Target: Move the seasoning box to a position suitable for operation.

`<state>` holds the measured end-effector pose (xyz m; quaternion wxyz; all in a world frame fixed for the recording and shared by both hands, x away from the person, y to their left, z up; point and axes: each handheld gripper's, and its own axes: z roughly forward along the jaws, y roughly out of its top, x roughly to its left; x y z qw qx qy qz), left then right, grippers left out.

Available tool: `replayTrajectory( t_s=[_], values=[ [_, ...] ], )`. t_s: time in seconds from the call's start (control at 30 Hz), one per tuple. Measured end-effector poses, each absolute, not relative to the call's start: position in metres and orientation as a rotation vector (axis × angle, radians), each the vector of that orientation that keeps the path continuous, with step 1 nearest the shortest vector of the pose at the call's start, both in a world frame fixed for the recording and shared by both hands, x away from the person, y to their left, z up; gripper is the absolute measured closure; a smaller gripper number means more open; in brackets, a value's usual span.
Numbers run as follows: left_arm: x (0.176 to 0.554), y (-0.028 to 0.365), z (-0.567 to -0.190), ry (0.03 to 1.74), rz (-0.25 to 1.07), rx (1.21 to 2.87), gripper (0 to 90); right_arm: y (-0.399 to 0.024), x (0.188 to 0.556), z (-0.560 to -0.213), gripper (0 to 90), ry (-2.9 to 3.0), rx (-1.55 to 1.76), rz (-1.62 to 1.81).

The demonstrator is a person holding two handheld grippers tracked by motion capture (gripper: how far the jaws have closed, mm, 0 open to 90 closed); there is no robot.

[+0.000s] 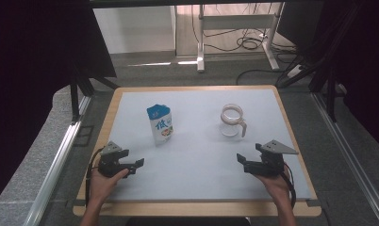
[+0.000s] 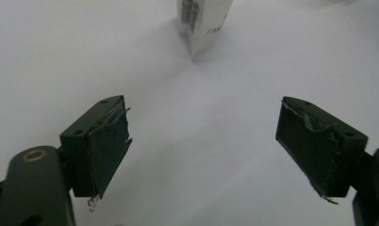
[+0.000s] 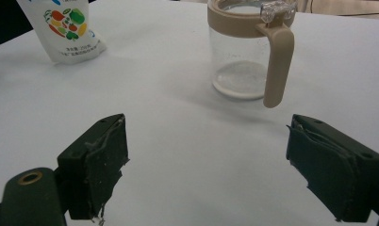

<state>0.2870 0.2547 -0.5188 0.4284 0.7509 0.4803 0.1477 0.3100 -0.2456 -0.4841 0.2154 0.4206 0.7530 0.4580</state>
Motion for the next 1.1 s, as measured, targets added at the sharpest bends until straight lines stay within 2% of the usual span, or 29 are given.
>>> replayTrajectory(
  t_s=[0.33, 0.43, 0.5, 0.67, 0.87, 1.1],
  values=[
    [0.290, 0.256, -0.516, 1.202, 0.416, 1.878, 21.7, -0.251, 0.310, -0.486, 13.9, 2.065, 1.195, 1.238],
    [0.290, 0.253, -0.516, 1.160, 0.395, 1.899, 21.6, -0.252, 0.309, -0.485, 13.9, 2.060, 1.199, 1.224],
    [0.292, 0.249, -0.517, 1.151, 0.360, 1.904, 20.5, -0.254, 0.307, -0.478, 13.9, 2.043, 1.195, 1.210],
    [0.294, 0.246, -0.521, 1.150, 0.375, 1.932, 21.6, -0.251, 0.315, -0.464, 13.9, 2.033, 1.170, 1.192],
    [0.296, 0.247, -0.523, 1.133, 0.414, 1.937, 24.7, -0.241, 0.346, -0.443, 14.0, 2.048, 1.126, 1.201],
    [0.292, 0.244, -0.523, 1.134, 0.436, 1.954, 21.5, -0.232, 0.387, -0.424, 13.9, 2.092, 1.109, 1.207]
  ],
)
